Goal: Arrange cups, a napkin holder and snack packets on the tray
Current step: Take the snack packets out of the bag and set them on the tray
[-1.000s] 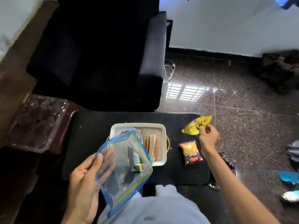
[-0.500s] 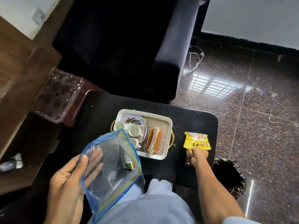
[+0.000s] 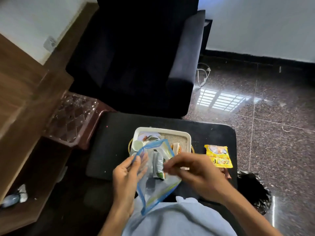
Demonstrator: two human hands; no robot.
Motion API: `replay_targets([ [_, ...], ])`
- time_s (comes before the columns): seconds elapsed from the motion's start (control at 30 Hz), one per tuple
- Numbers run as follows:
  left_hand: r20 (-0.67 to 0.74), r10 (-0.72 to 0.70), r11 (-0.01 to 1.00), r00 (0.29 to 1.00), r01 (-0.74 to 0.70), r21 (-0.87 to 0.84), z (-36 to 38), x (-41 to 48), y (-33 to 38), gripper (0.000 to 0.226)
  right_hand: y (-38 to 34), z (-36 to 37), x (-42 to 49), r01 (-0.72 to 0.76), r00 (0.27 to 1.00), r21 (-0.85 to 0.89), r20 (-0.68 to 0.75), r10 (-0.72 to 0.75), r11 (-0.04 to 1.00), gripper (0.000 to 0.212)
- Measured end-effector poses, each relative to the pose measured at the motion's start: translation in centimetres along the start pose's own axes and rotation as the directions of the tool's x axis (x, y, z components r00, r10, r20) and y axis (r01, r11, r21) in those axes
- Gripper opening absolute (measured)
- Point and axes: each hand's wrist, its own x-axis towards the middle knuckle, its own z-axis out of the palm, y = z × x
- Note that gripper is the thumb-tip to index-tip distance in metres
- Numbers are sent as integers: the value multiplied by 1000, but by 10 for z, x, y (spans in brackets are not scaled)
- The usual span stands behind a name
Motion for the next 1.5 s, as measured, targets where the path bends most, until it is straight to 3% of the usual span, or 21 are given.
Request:
replay_targets([
  [0.03,33,5,1000,999,-5,16,0,1,1,22,-4,13,12,62,991,-279,133,-25,958,21],
  [0.07,58,12,999,998,-13,32,-1,3,1,21,-2,26,25,136,968,-524,252,1,841,30],
  [0.13,93,19,998,995,-25,61,-5,8,1,21,18,54,51,232,916,-820,365,165,524,39],
  [0.2,139,30,992,990,-47,115,-13,14,1,21,48,79,69,275,891,-934,337,304,229,42],
  [0.27,178,24,991,984,-47,126,-24,21,1,21,73,95,76,283,890,-959,263,373,0,53],
  [0.33,206,21,991,978,-48,126,-33,28,4,18,93,108,79,328,859,-933,229,459,-149,58],
  [0.4,251,32,987,967,-71,147,-41,32,7,19,106,118,84,439,836,-873,310,452,-213,58],
  [0.47,295,32,985,955,-80,152,-50,35,7,19,107,118,92,420,799,-904,326,506,-80,54],
  [0.5,304,26,984,952,-78,159,-54,37,7,19,103,118,94,284,858,-959,266,440,26,48],
  [0.57,296,25,979,955,-84,186,-64,41,5,18,103,121,99,45,908,-993,88,409,114,38],
  [0.63,280,18,976,960,-77,202,-72,44,5,18,103,121,101,322,872,-940,248,422,-114,36],
  [0.67,271,24,973,962,-85,213,-76,44,6,20,105,124,108,473,821,-856,344,455,-206,36],
  [0.7,261,48,966,964,-111,233,-79,44,8,23,108,130,115,507,802,-839,374,466,-198,36],
  [0.8,244,137,931,960,-209,299,-87,45,11,28,101,144,121,407,840,-882,259,477,-239,37],
  [0.9,215,182,911,960,-246,330,-92,46,14,18,88,163,120,343,874,-902,205,440,-261,51],
  [1.03,201,222,895,954,-282,346,-99,50,21,19,34,178,113,224,911,-959,143,387,-173,43],
  [1.13,206,260,878,943,-320,357,-103,54,29,28,-10,175,98,177,955,-983,162,247,-38,42],
  [1.23,217,239,897,946,-301,325,-106,58,32,19,-46,161,73,226,973,-973,228,35,51,45],
  [1.33,237,201,925,950,-264,273,-107,61,37,18,-68,136,47,202,977,-959,183,-109,199,39],
  [1.4,239,187,936,953,-247,251,-105,63,43,17,-73,112,33,149,966,-930,64,-251,335,35],
  [1.5,235,146,960,961,-195,202,-98,59,49,21,-68,69,15,0,887,-766,-297,-354,642,29],
])
